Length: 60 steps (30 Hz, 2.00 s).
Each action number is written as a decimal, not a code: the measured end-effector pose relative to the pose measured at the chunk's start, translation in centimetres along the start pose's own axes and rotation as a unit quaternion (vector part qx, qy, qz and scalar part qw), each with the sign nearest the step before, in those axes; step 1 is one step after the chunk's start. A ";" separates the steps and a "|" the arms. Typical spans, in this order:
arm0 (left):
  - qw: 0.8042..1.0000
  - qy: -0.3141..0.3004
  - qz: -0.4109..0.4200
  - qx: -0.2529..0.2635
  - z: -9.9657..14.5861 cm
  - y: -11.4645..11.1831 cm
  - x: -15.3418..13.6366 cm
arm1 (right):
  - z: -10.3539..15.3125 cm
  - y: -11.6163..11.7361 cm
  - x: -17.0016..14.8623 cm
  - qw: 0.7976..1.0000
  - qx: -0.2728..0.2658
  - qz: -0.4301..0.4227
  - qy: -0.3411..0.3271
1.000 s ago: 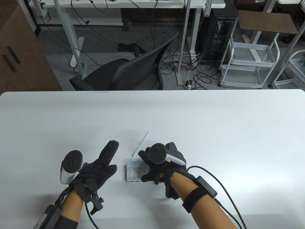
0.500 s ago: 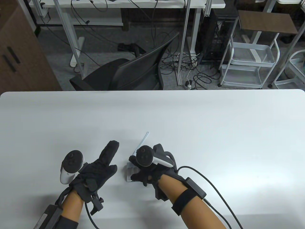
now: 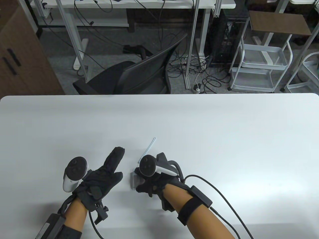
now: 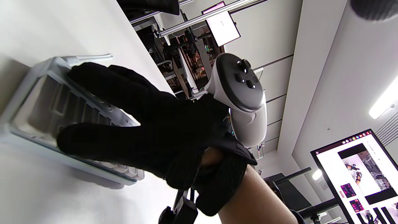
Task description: Press Re-Fa-La on toy piano
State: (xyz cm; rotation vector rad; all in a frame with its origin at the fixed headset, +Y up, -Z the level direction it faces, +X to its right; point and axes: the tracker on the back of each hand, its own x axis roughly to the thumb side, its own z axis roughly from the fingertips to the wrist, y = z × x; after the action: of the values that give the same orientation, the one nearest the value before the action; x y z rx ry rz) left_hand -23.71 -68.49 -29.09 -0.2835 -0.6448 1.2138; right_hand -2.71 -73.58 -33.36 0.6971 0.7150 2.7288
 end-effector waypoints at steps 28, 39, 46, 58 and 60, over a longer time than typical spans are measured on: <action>1.000 0.001 -0.004 0.000 0.0 0.0 0.0 | 0.4 0.6 0.0 1.000 0.018 -0.005 0.006; 1.000 0.001 -0.005 0.001 0.0 0.0 0.0 | 0.4 0.6 -0.1 1.000 0.020 -0.007 0.006; 1.000 0.001 -0.005 0.001 0.0 0.0 0.0 | 0.4 0.7 -0.1 1.000 0.020 -0.004 0.005; 1.000 -0.002 -0.004 0.001 0.0 0.0 0.0 | 0.5 0.8 -0.2 1.000 0.019 0.001 0.004; 1.000 -0.002 -0.005 0.002 0.0 0.0 0.0 | 0.5 0.8 -0.2 1.000 0.018 0.002 0.004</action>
State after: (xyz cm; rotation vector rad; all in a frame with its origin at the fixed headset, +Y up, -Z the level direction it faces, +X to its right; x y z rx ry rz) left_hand -23.70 -68.44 -29.09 -0.2753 -0.6467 1.2066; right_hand -2.36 -74.15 -32.58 0.6975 0.7684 2.7307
